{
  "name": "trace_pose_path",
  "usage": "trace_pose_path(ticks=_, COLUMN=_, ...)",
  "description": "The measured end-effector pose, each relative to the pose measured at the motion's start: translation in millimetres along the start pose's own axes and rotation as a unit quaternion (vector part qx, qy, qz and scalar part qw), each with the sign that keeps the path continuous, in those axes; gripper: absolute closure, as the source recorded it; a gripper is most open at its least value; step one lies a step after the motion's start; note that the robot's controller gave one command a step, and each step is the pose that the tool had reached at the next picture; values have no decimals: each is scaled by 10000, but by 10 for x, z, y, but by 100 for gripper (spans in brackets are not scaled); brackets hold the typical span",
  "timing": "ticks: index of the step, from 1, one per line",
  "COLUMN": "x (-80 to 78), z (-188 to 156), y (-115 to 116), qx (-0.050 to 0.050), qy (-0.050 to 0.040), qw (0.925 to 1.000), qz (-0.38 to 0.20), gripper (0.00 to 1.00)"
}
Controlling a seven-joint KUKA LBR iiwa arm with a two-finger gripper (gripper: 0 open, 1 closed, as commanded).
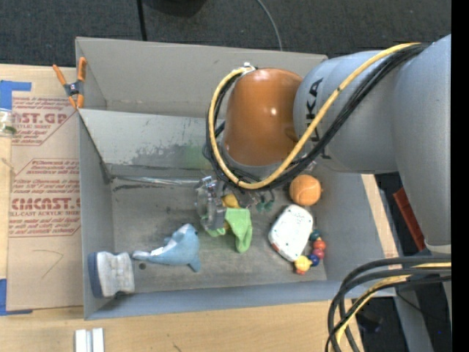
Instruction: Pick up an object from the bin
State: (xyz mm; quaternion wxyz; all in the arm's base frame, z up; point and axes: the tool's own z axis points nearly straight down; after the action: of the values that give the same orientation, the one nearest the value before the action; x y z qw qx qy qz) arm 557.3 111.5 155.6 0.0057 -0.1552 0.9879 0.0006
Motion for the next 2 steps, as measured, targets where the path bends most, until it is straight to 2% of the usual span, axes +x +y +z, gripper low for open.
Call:
trace_pose_path(ticks=1, x=0, z=0, y=0, qx=-1, qy=0, qw=10000, qz=1, gripper=0)
trace_pose_path(ticks=2, x=0, z=0, y=0, qx=-1, qy=0, qw=10000, qz=1, gripper=0)
